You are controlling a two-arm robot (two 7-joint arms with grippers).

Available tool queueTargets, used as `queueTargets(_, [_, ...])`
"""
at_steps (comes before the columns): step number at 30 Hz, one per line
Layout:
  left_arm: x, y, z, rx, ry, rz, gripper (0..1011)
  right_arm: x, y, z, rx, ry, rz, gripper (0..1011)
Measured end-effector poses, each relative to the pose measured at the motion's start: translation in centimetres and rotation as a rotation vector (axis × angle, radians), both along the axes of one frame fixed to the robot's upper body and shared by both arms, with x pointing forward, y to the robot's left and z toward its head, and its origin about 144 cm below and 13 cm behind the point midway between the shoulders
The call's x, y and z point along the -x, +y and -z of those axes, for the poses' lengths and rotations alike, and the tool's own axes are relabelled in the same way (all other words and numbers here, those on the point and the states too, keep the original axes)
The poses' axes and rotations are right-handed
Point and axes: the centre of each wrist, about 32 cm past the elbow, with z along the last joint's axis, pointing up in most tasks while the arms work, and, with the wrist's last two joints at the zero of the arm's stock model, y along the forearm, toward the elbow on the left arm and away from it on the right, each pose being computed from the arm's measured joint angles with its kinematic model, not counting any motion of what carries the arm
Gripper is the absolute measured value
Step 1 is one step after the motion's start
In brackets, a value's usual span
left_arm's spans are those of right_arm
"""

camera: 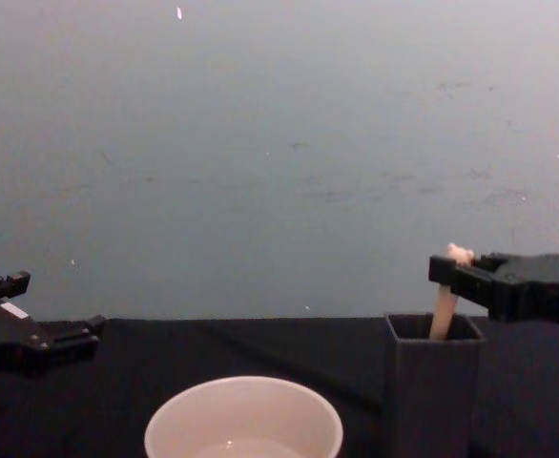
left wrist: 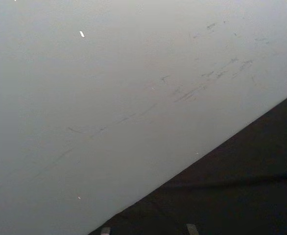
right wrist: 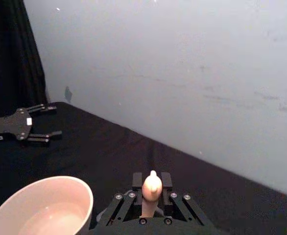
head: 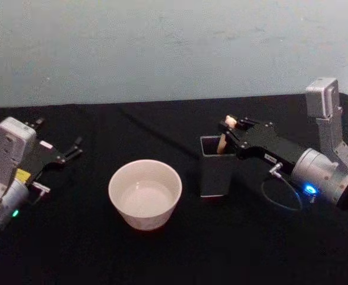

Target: Pick up the stirring spoon with one hand, stir inside the cup, then place it back in its original position.

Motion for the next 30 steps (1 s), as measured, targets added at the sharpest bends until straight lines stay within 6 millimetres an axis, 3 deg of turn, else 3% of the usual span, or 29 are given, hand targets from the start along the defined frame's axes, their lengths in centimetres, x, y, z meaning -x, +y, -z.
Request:
queueTargets(15, [0.0, 0.0, 0.0, 0.000, 0.000, 0.000, 1001, 0.7, -0.9, -3.7, -0.064, -0.170, -0.015, 215])
queueTargets(30, [0.0, 0.0, 0.0, 0.000, 0.000, 0.000, 1001, 0.8, -0.2, -5.3, -0.130, -0.258, -0.051, 215])
